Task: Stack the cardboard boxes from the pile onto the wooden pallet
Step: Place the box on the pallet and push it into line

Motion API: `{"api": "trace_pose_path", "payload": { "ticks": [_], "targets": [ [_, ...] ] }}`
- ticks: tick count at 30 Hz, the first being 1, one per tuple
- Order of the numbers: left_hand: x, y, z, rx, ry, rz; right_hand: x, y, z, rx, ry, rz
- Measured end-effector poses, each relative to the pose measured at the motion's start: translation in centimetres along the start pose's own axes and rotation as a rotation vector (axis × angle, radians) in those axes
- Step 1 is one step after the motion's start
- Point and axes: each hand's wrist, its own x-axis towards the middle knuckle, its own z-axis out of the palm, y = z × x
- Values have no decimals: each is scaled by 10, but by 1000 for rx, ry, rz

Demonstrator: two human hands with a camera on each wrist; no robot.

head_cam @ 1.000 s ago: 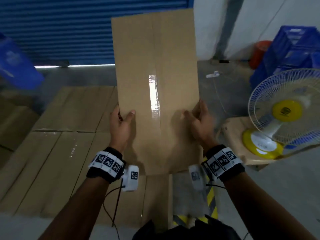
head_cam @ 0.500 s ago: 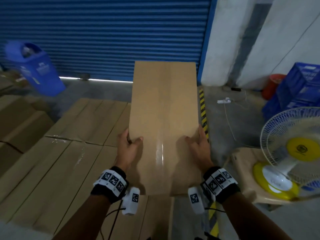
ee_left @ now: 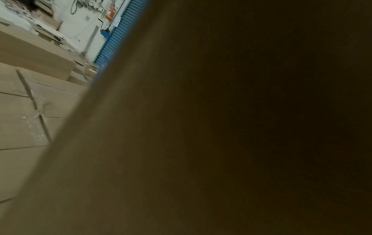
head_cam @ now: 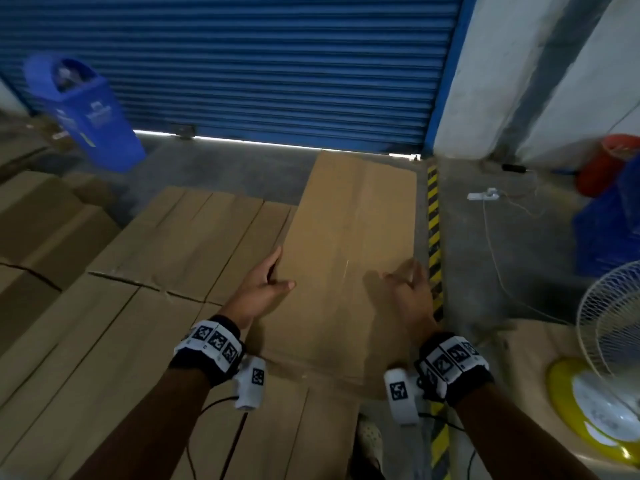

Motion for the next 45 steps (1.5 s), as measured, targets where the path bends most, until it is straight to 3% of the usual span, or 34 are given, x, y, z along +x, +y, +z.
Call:
{"api": "trace_pose_path", "payload": {
  "ticks": [3,6,9,12,15,18,23,27,32,45],
  "targets": [
    [63,10,-4,94,-59,-1,54,-4,14,3,-32,0],
    [120,8,0,264,-112,-44,98,-5,27,-163,-78,20],
    [148,-26,-3,289,-112,-92,117,10,34,-279,-167,78],
    [141,-63,-12,197,17,-121,112,27,32,-239,-178,156],
    [117,-85,-12,155,191,-322,104,49,36,-162,-179,264],
    [96,-87,4,-42,90,-531,88,51,44,-84,-211,339],
    [120,-73,13,-78,129,-435,104,29,56,-100,-134,283],
    [137,-64,18,-109,171,-360,119,18,57,-104,-183,295],
    [135,-65,19,-121,180,-341,111,20,57,-38,-264,384],
    [120,-80,2,-123,171,-324,92,31,67,-49,-290,327]
  ]
}}
